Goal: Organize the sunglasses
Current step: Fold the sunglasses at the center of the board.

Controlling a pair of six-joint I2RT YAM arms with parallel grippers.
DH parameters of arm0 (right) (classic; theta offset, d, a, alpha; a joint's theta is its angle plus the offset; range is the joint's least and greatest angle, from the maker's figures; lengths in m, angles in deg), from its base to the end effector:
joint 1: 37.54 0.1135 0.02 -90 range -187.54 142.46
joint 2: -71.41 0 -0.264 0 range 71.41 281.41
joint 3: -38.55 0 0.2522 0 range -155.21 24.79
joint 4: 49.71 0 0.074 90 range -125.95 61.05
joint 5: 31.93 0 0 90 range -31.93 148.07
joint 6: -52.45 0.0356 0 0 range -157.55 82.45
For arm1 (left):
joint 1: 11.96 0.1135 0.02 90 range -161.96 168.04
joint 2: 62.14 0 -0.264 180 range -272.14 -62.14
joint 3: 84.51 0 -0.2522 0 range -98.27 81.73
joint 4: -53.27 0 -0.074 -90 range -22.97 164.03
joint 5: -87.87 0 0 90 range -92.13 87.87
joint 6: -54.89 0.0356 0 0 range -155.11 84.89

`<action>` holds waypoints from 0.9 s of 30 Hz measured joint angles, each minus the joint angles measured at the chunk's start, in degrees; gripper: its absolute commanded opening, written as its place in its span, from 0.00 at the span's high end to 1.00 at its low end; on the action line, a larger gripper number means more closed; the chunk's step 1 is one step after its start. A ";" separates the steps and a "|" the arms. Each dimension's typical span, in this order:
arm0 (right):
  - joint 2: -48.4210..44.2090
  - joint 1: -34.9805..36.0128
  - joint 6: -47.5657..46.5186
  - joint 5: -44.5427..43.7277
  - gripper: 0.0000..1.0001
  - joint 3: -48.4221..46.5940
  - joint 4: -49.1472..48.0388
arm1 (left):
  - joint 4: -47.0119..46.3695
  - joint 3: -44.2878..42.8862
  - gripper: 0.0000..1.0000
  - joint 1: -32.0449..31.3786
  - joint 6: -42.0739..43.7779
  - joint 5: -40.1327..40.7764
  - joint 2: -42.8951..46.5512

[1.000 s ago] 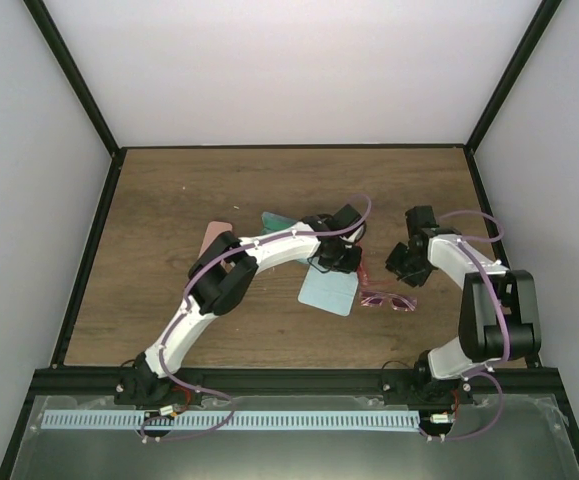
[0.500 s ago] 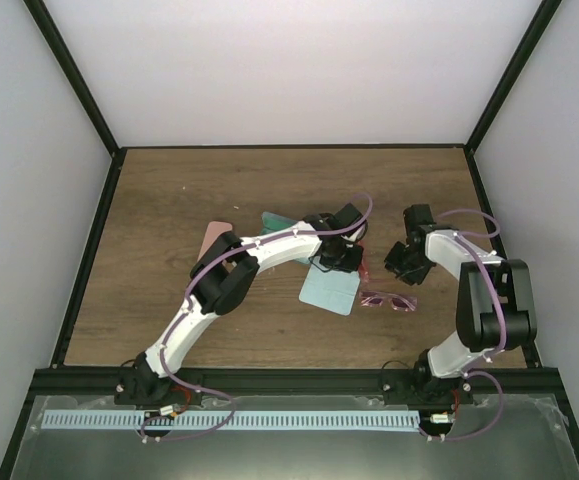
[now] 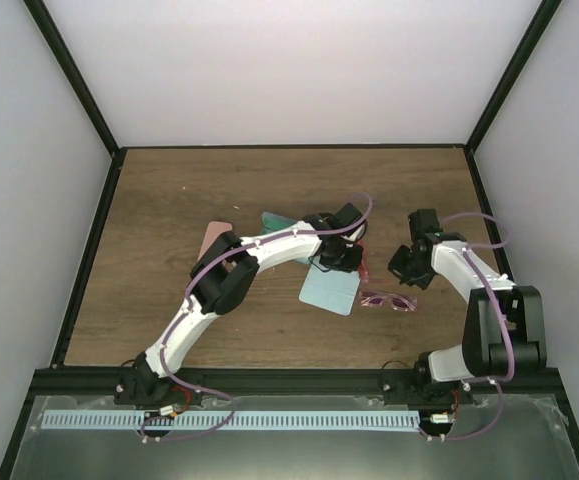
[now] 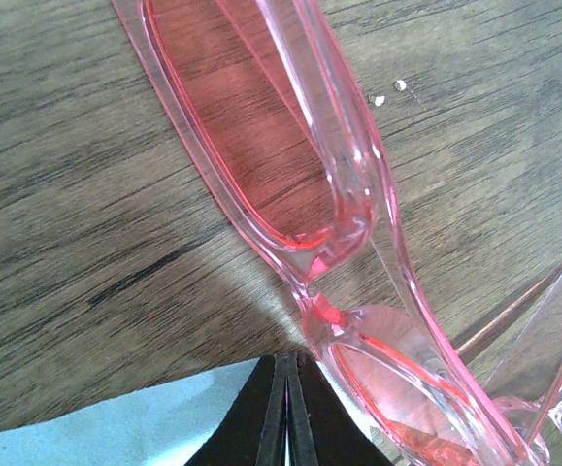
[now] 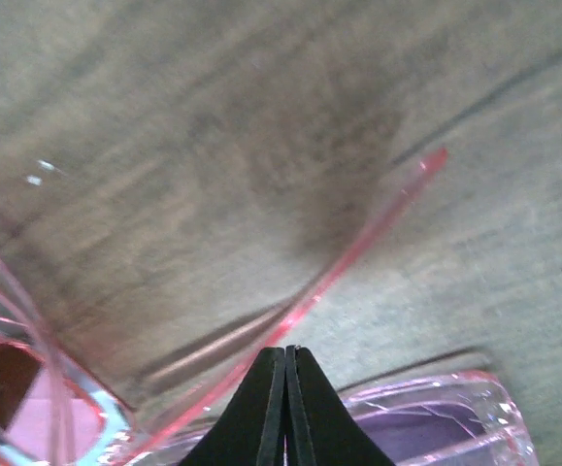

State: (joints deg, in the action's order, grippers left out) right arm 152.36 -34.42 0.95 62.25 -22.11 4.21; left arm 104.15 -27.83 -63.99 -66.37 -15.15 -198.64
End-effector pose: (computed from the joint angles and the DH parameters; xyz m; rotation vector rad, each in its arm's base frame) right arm 0.2443 0.0159 0.1814 0.8672 2.7674 0.2418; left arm 0.3041 -0.4027 0.1400 0.5923 2.8128 -0.6848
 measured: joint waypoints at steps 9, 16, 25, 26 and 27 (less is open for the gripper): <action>1.38 -2.43 0.31 -0.28 0.99 3.85 1.36 | 0.20 -0.70 0.96 0.24 0.26 -0.20 -0.44; 4.76 -5.18 -0.61 -0.44 0.99 2.62 0.28 | 0.33 -1.16 0.96 0.39 0.44 -0.42 -0.74; 10.34 -5.51 -1.66 -0.35 0.99 -2.69 -1.16 | 1.16 -3.61 0.96 0.70 1.05 -0.76 -2.14; 10.86 -5.53 -1.68 -0.26 0.99 -3.19 -1.40 | 1.18 -3.69 0.96 0.74 1.14 -0.83 -2.21; 11.23 -5.55 -1.79 -0.15 0.99 -3.54 -1.64 | 1.18 -3.74 0.96 0.79 1.27 -0.87 -2.25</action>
State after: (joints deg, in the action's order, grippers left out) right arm 163.59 -39.97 -0.84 62.10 -25.65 2.57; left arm 105.33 -31.57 -63.20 -65.11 -16.02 -200.90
